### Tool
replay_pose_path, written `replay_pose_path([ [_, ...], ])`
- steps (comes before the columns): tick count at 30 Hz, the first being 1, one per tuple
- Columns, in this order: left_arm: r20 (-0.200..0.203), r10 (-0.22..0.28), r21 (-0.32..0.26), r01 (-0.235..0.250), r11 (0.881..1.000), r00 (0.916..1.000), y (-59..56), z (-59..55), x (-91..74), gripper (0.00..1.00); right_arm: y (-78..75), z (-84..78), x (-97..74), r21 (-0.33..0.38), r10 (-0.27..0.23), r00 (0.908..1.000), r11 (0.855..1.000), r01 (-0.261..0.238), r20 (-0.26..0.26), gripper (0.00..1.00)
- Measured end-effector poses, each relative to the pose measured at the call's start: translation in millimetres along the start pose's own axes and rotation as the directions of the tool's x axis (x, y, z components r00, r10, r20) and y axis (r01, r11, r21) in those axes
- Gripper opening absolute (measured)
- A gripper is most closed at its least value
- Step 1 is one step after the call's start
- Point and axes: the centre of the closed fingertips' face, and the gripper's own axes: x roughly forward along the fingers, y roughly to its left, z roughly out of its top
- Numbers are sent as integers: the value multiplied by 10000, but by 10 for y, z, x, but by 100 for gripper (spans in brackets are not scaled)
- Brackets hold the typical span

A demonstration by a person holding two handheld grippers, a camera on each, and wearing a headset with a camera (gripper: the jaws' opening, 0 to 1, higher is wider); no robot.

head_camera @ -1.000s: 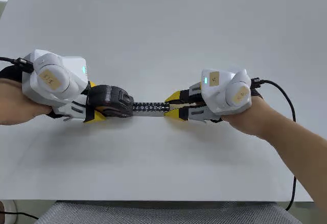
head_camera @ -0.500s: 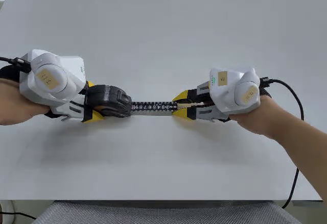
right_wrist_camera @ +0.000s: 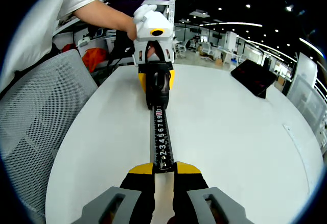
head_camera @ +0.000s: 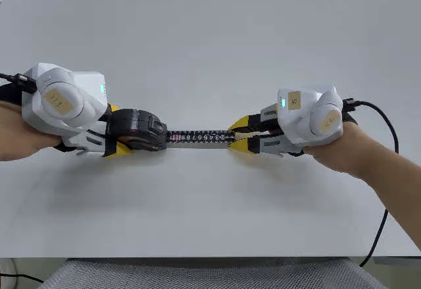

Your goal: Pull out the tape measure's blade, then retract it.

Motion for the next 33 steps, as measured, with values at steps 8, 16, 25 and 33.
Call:
replay_pose_path([
  [8, -6, -12, 7, 12, 10000, 10000, -1, 6, -6, 28, 6, -27, -63, 24, -65, 9999, 10000, 65, -94, 9],
  [16, -9, -10, 1, 10, 10000, 10000, -3, 7, -7, 28, 9, -87, -131, 91, -139, 9997, 9999, 141, -193, 9],
  [25, -15, -17, 4, 17, 10000, 10000, -6, 11, -8, 28, -2, -157, -212, 245, -168, 9995, 9995, 174, -271, 8],
  [33, -65, -34, 27, 34, 10000, 10000, -5, 11, -8, 28, -4, -238, -281, 307, -149, 9992, 9994, 161, -382, 8],
])
